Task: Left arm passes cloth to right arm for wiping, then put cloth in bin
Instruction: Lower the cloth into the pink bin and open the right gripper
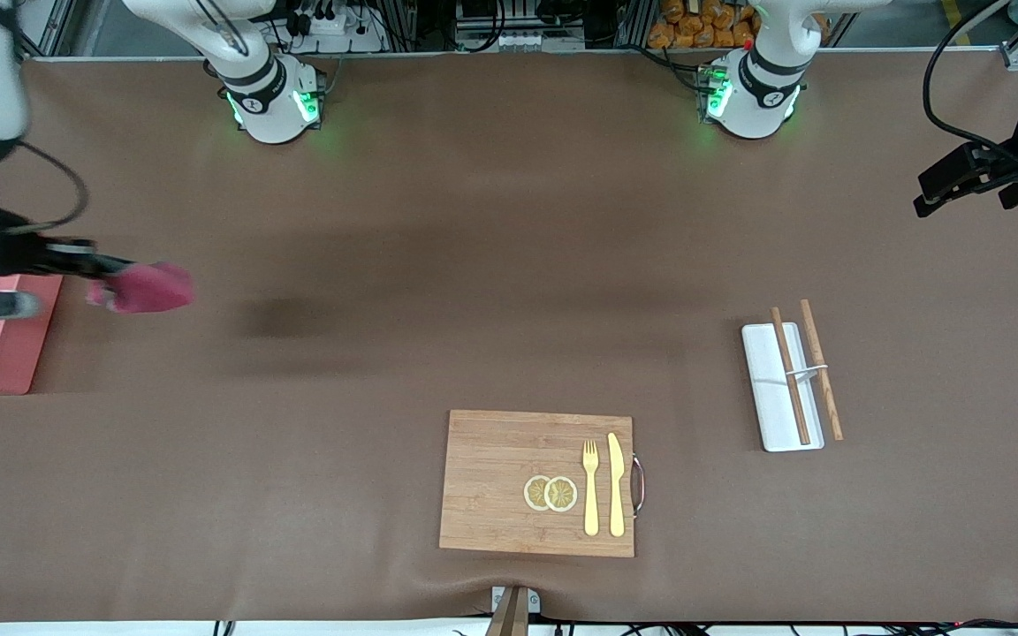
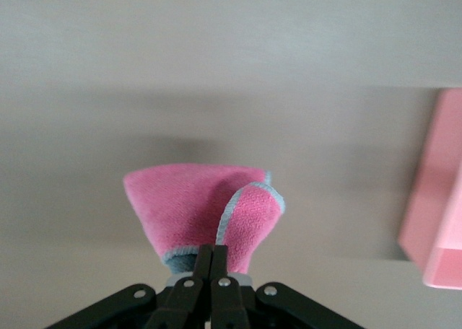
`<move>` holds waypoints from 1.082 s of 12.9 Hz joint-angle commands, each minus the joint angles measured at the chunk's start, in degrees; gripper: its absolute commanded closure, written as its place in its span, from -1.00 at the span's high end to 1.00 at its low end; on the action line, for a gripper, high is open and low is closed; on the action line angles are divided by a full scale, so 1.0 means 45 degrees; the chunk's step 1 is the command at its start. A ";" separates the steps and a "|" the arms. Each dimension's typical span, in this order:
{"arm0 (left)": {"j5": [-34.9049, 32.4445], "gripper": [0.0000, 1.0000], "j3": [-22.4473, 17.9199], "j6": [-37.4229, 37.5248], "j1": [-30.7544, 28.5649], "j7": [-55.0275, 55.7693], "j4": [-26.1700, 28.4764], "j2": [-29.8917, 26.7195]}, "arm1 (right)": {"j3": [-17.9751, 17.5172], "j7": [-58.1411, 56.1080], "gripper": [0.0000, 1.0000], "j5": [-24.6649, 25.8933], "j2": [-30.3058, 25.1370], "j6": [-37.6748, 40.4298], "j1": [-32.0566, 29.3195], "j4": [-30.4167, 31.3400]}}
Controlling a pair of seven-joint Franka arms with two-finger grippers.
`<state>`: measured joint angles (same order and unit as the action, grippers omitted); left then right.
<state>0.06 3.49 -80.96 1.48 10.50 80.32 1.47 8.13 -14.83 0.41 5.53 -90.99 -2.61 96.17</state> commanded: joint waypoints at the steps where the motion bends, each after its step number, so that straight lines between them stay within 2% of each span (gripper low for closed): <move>1: -0.0013 1.00 -0.0014 0.0003 0.0003 0.0109 0.0314 -0.0366 | -0.0244 -0.2223 -1.00 0.0727 0.0235 0.0142 -0.2165 -0.0589; 4: -0.0013 1.00 -0.0034 0.0003 0.0003 0.0089 0.0314 -0.0366 | -0.0263 -0.5114 -1.00 0.1566 0.1715 -0.0033 -0.4529 -0.1896; 7: -0.0013 1.00 -0.0015 0.0022 0.0003 0.0070 0.0314 -0.0366 | -0.0263 -0.7167 -1.00 0.1881 0.3513 -0.2174 -0.6211 -0.2310; 9: -0.0013 1.00 -0.0015 0.0022 0.0003 0.0070 0.0295 -0.0366 | -0.0282 -0.8457 -1.00 0.1706 0.3946 -0.3271 -0.7267 -0.2310; 10: -0.0013 1.00 -0.0014 0.0022 0.0003 0.0070 0.0295 -0.0366 | -0.0283 -0.8656 -1.00 0.1705 0.4025 -0.3663 -0.7329 -0.2310; 11: -0.0013 1.00 -0.0014 0.0022 0.0003 0.0031 0.0295 -0.0366 | -0.0283 -0.8871 -0.56 0.1725 0.4026 -0.3802 -0.7310 -0.2329; 12: -0.0013 1.00 -0.0034 0.0022 0.0003 -0.0008 0.0295 -0.0366 | -0.0302 -0.9144 0.98 0.1667 0.4007 -0.3784 -0.7291 -0.2445; 14: -0.0013 1.00 -0.0034 0.0022 0.0003 -0.0047 0.0314 -0.0444 | -0.0593 -0.9147 1.00 0.1608 0.3735 -0.3396 -0.6863 -0.2583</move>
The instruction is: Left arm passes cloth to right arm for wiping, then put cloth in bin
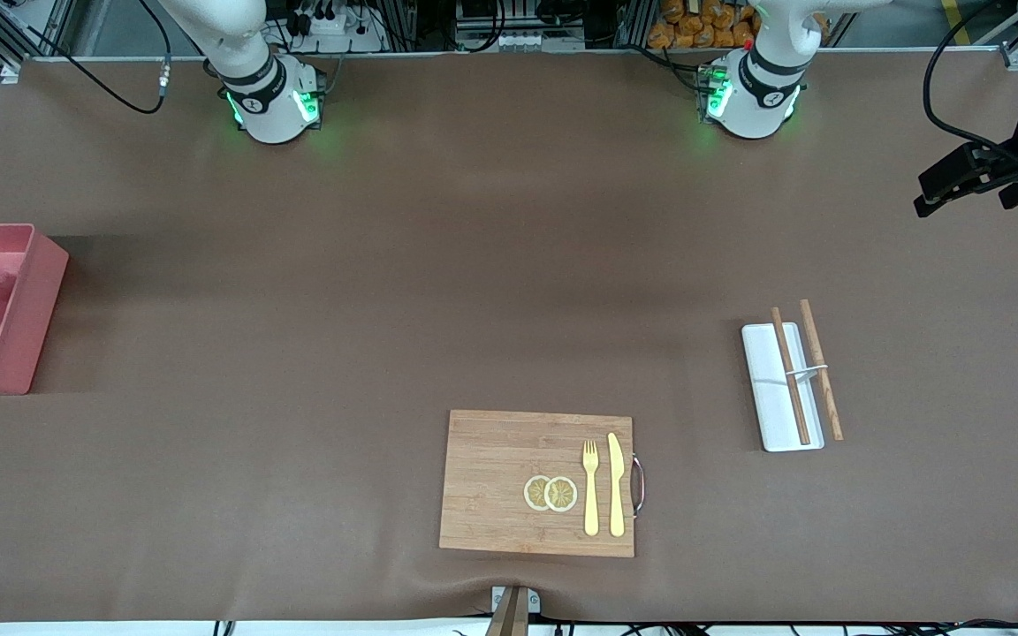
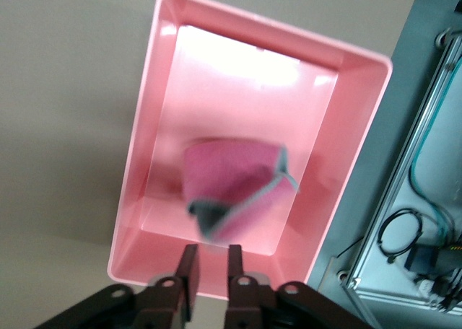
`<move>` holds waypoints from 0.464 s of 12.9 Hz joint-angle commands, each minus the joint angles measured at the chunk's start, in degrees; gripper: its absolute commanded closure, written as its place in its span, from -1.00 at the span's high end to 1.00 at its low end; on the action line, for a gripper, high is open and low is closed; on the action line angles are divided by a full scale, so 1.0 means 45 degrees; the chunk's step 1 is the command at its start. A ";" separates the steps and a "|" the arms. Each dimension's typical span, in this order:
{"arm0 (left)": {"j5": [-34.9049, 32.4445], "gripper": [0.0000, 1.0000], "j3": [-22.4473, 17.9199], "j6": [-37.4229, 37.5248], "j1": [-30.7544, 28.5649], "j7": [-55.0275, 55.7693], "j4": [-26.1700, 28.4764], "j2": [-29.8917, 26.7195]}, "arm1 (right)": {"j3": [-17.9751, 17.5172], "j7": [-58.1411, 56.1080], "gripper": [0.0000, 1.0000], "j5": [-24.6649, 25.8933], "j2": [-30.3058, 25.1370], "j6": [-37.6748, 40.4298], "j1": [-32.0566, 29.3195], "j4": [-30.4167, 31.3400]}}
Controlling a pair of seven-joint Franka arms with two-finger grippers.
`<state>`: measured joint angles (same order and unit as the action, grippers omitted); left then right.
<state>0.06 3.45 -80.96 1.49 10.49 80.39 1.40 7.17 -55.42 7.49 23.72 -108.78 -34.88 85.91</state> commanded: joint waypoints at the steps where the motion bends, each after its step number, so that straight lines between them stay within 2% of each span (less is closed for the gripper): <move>1: -0.0013 1.00 -0.0005 0.0041 0.0001 -0.0066 0.0299 -0.0428 | -0.0577 0.0009 1.00 0.0016 -0.0620 0.1313 0.0831 -0.0321; 2: -0.0013 1.00 -0.0024 0.0061 0.0001 -0.0066 0.0299 -0.0428 | -0.0637 0.0455 1.00 -0.0003 -0.0894 0.1920 0.1532 -0.0360; 6: -0.0013 1.00 -0.0025 0.0061 0.0001 -0.0086 0.0299 -0.0428 | -0.0618 0.4962 1.00 -0.0431 -0.2240 0.4108 0.4540 -0.0263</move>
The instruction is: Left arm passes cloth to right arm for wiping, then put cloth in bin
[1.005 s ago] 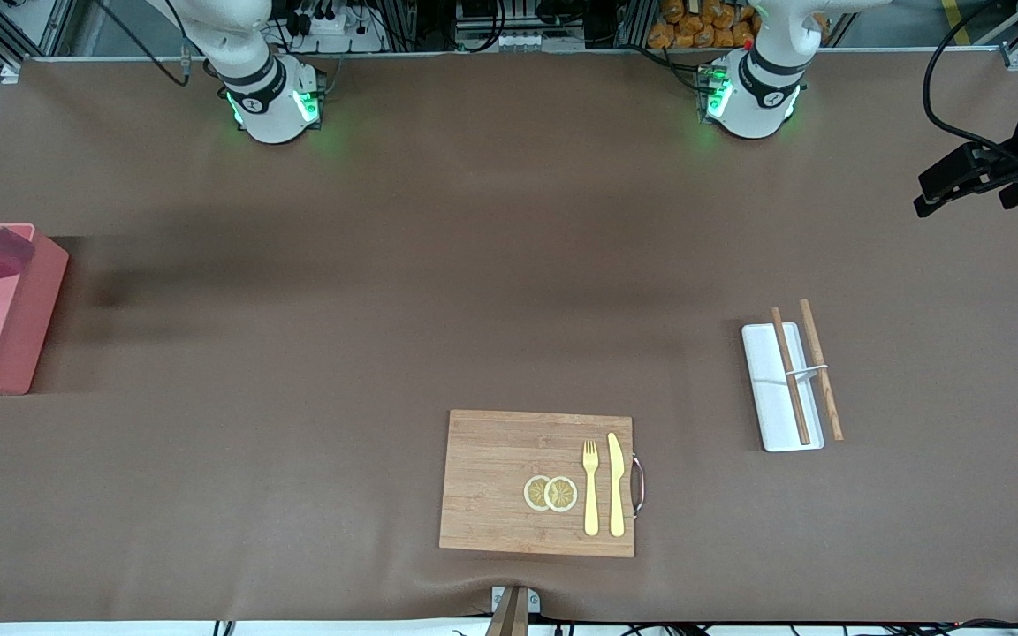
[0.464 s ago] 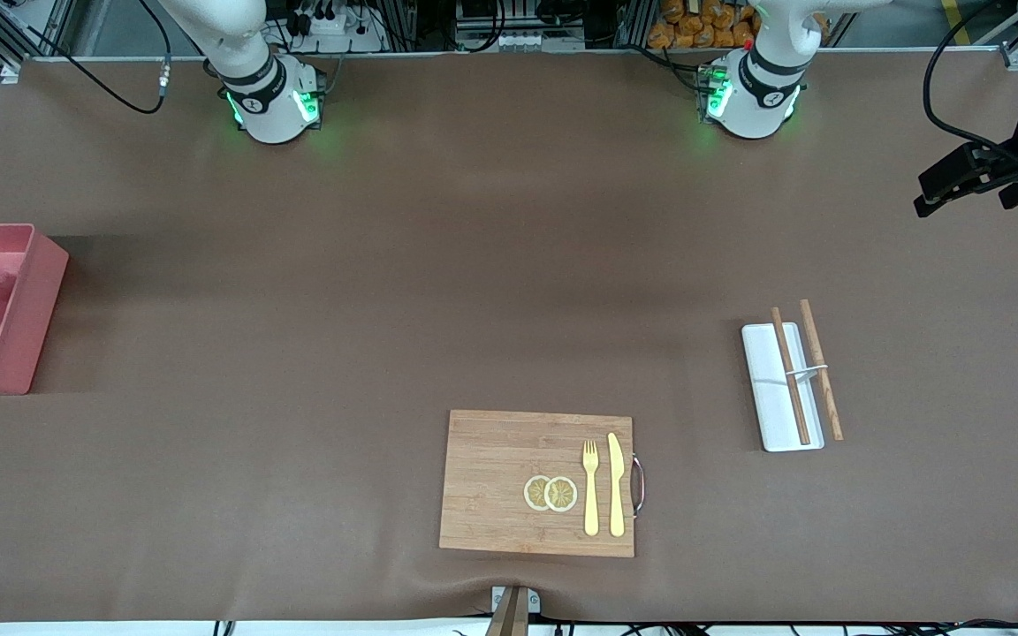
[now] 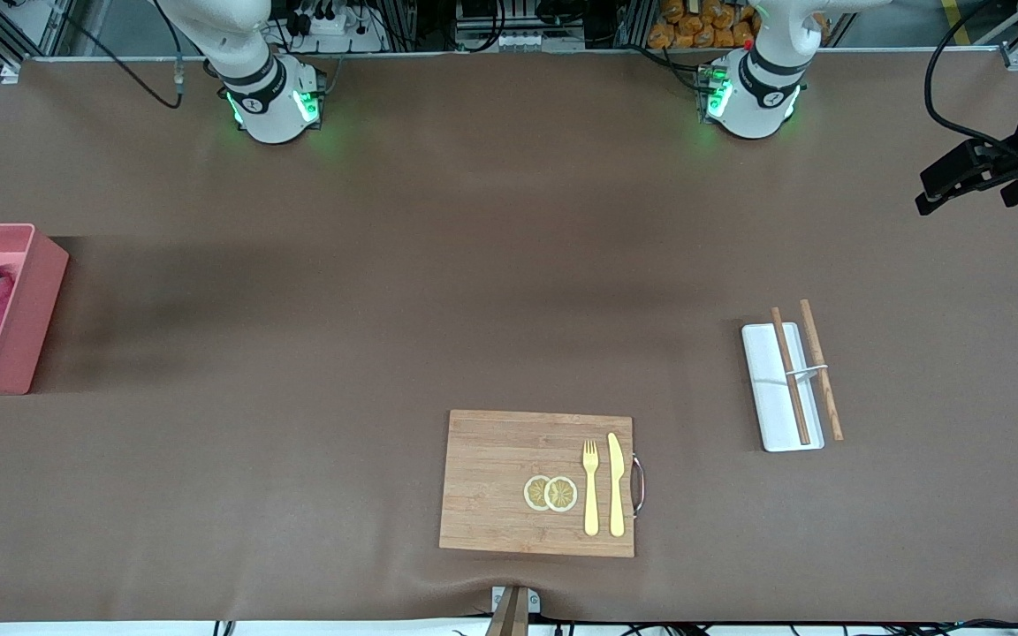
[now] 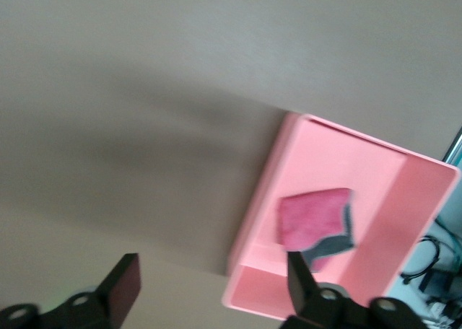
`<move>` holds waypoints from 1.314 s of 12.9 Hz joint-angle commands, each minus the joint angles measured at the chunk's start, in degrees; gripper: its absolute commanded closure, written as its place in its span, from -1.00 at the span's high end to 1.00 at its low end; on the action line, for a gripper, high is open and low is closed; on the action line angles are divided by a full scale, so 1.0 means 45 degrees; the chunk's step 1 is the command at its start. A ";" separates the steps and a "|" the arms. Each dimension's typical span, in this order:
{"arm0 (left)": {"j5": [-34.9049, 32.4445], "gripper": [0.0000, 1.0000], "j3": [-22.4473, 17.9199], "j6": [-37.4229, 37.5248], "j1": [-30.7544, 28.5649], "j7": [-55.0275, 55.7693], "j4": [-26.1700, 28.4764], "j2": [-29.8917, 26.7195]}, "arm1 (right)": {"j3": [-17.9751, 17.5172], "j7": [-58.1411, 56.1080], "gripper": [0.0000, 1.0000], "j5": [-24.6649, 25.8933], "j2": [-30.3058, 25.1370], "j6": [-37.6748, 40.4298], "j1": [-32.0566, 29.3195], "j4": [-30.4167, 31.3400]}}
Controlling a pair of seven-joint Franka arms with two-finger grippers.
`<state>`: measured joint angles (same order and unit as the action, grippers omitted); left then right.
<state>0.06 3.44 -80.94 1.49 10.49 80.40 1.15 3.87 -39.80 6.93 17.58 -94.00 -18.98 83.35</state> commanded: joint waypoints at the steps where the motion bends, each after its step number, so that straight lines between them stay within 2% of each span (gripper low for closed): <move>1: -0.0013 1.00 -0.0022 0.0058 0.0001 -0.0105 0.0298 -0.0372 | 0.0117 0.2390 1.00 -0.0484 -0.1189 0.1352 0.1614 0.0325; 4: -0.0013 1.00 -0.0022 0.0058 0.0001 -0.0105 0.0279 -0.0372 | 0.0098 0.4793 1.00 -0.0661 -0.2107 0.2214 0.3042 0.0578; 6: -0.0013 1.00 -0.0003 0.0078 0.0001 -0.0124 0.0279 -0.0372 | -0.0272 0.6279 1.00 -0.1478 -0.3004 0.2295 0.3163 0.1124; 9: -0.0013 1.00 -0.0022 0.0078 0.0001 -0.0144 0.0279 -0.0372 | -0.0663 0.8447 1.00 -0.1773 -0.3809 0.2936 0.3437 0.1186; 12: -0.0032 1.00 -0.0022 0.0058 0.0001 -0.0163 0.0279 -0.0353 | -0.0586 0.8475 1.00 -0.2476 -0.3829 0.3486 0.3301 0.0853; 17: -0.0032 1.00 -0.0062 0.0058 -0.0019 -0.0164 0.0298 -0.0372 | -0.0450 0.6953 1.00 -0.2264 -0.3829 0.3643 0.3281 0.0364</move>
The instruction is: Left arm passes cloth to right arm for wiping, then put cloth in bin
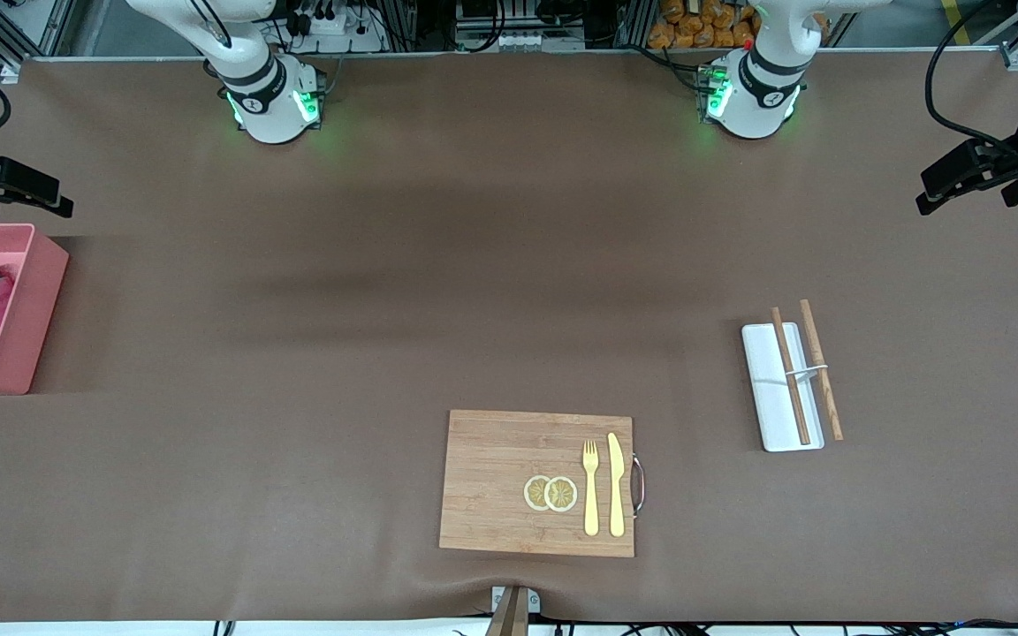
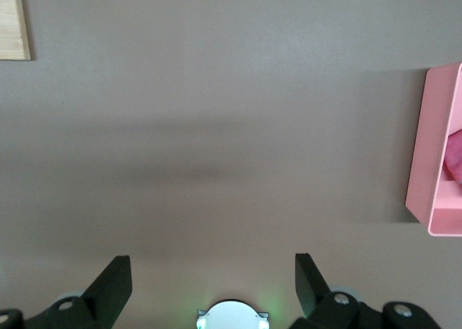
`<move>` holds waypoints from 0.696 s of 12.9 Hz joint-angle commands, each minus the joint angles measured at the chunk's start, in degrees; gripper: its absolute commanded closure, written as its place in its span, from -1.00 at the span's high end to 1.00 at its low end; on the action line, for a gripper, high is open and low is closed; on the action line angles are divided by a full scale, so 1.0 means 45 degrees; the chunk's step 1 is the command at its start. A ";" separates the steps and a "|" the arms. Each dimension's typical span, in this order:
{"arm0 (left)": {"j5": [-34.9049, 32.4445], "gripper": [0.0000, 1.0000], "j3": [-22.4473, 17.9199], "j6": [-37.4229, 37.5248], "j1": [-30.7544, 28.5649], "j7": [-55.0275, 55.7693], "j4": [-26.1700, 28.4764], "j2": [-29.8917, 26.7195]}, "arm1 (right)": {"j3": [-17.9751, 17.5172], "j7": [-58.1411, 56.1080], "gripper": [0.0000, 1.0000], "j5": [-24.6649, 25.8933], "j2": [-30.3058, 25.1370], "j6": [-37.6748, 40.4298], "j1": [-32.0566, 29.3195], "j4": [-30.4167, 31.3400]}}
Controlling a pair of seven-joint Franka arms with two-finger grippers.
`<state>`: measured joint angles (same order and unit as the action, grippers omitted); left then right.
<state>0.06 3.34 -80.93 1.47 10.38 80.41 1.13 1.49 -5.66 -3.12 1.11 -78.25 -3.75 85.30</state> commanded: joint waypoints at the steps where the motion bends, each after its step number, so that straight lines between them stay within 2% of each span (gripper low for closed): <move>1: -0.0032 1.00 -0.0039 0.0055 0.0005 -0.0138 0.0294 -0.0368 | 0.0059 -0.0676 1.00 -0.0009 -0.0169 0.0064 -0.0142 -0.0089; 9: -0.0111 1.00 -0.0059 0.0075 -0.0209 -0.0587 0.0373 -0.0505 | 0.0039 -0.0579 1.00 0.0088 -0.0189 -0.0503 -0.0240 -0.0069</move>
<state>0.06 3.08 -80.83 1.22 9.01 80.52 0.36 2.01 -7.96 -2.98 1.11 -80.56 -4.03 84.95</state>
